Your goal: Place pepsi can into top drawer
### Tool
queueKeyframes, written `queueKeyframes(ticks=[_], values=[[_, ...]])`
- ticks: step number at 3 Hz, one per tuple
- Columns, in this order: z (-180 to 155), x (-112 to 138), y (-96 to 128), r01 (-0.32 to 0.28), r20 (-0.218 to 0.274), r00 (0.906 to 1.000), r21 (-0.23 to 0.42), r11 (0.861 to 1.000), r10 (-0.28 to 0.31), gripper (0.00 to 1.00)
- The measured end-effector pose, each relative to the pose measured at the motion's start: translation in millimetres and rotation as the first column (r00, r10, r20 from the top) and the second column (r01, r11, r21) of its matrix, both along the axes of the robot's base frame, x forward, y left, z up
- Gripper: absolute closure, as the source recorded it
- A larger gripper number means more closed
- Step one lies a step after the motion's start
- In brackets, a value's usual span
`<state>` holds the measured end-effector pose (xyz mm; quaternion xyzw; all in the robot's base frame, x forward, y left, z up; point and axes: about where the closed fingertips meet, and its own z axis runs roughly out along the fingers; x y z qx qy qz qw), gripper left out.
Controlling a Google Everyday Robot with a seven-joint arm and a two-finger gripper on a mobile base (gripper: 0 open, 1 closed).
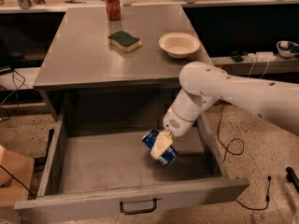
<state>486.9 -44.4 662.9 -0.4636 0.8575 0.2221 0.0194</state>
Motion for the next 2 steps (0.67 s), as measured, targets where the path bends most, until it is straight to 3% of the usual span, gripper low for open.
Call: queueKeyframes(ticks=[1,2], values=[[1,15,13,0.005,0.010,0.9999,0.016,1.000,-0.005,0.52],[5,50,45,-0.009,0.024,0.9997,0.000,1.000,0.009,0.28]])
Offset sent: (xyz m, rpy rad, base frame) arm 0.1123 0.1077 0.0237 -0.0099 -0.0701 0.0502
